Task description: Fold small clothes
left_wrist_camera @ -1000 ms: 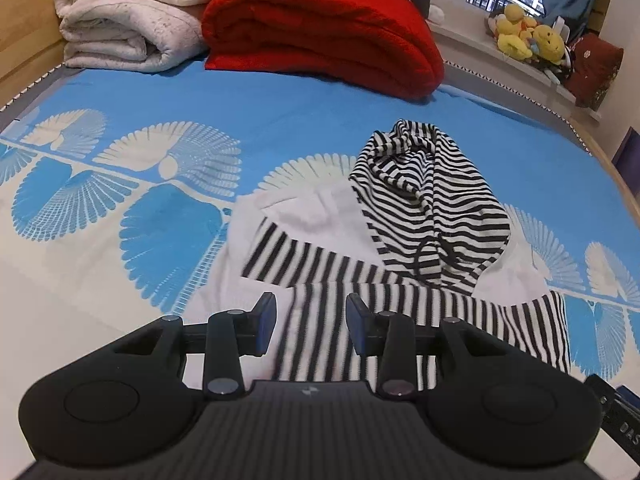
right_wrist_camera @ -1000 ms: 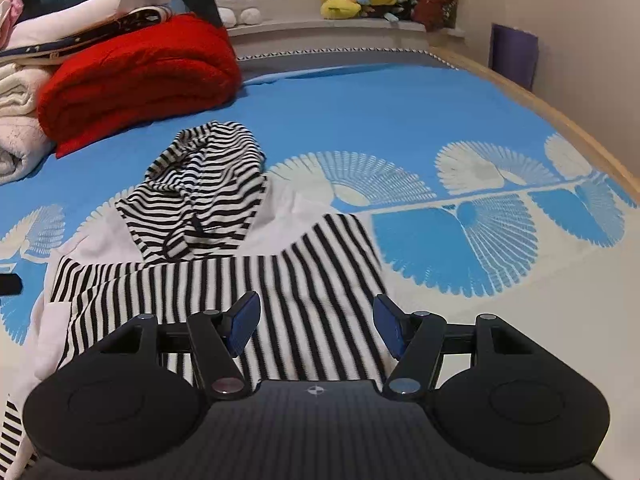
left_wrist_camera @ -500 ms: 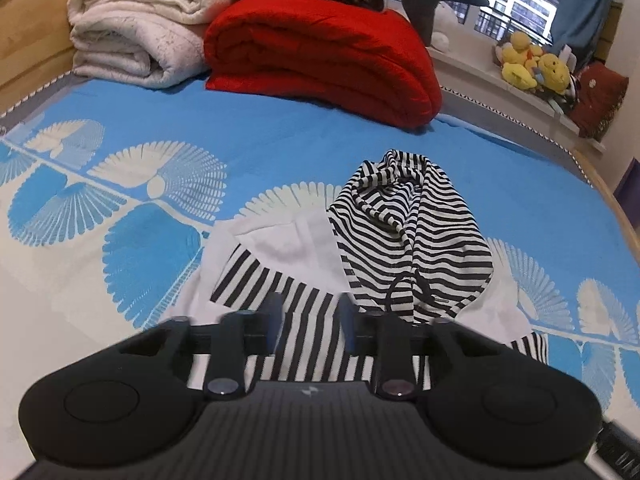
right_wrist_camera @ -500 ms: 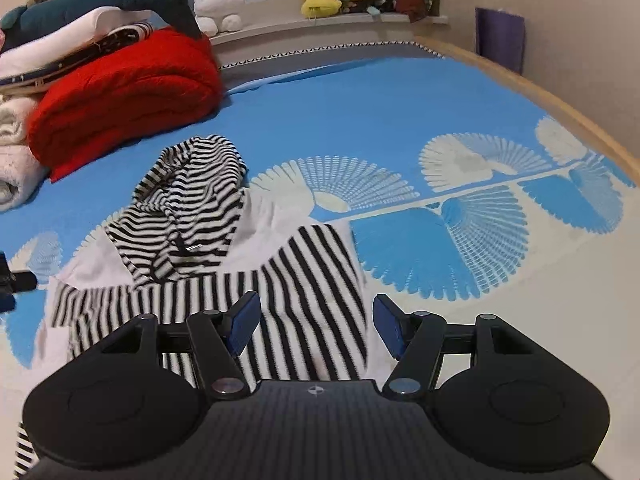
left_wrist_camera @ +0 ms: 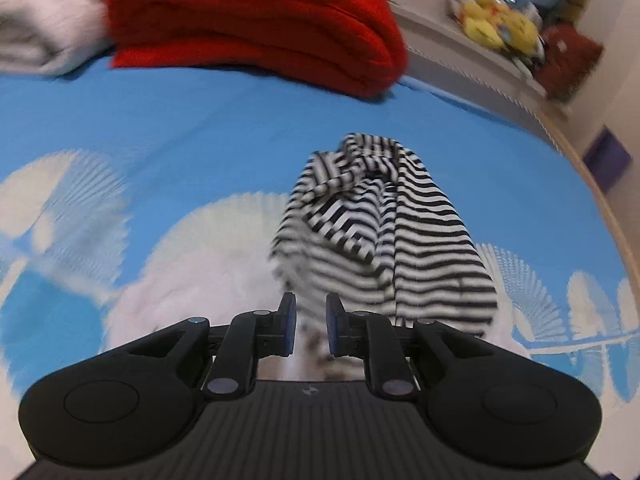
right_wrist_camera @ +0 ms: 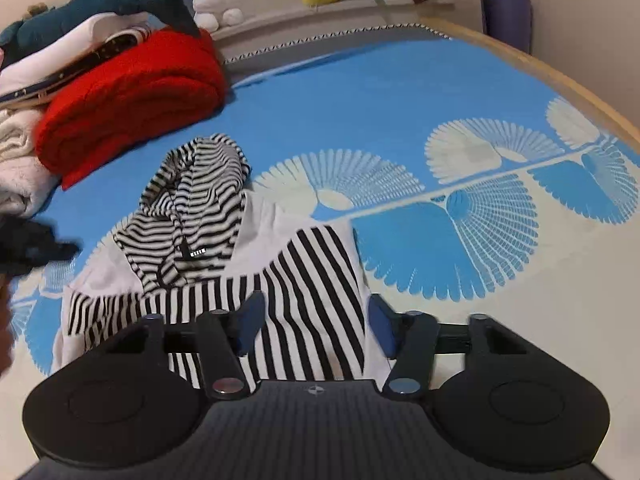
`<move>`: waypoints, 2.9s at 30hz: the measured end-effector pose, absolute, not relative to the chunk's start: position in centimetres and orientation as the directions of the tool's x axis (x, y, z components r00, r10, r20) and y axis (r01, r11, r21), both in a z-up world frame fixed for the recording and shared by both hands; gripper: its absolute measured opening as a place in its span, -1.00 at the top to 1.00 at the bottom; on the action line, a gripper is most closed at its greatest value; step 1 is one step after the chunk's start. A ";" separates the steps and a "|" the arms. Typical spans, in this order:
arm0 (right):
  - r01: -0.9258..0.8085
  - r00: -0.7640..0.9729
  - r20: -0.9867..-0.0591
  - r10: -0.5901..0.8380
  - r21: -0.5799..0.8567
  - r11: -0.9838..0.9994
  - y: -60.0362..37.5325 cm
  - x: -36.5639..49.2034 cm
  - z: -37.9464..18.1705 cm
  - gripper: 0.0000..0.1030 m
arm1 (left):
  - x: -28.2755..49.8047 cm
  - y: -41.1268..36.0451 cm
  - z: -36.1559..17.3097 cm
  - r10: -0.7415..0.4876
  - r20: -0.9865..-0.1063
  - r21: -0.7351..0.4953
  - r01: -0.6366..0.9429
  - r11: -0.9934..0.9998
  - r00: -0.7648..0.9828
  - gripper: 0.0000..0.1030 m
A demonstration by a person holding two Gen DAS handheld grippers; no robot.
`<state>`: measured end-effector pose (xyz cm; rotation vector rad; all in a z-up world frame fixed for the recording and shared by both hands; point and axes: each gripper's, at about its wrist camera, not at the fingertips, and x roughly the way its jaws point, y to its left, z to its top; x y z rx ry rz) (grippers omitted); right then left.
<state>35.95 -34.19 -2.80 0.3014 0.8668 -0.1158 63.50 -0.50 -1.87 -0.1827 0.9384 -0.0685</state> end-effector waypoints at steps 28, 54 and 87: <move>0.260 0.601 -0.799 0.014 0.212 0.942 -34.9 37.4 -4.2 0.08 | 77.6 -3.8 -3.8 -0.250 -0.716 -0.146 0.210 0.967 0.652 0.98; 0.285 0.723 -0.688 0.071 0.390 0.875 -32.1 29.1 1.0 0.25 | 41.4 6.7 -4.1 -0.315 -0.844 -0.405 -0.133 0.905 0.434 0.59; 0.535 0.498 -0.848 0.182 0.465 0.706 -33.0 31.4 -8.9 0.97 | 43.2 13.3 -11.8 -0.389 -0.870 -0.493 -0.511 0.704 0.303 0.95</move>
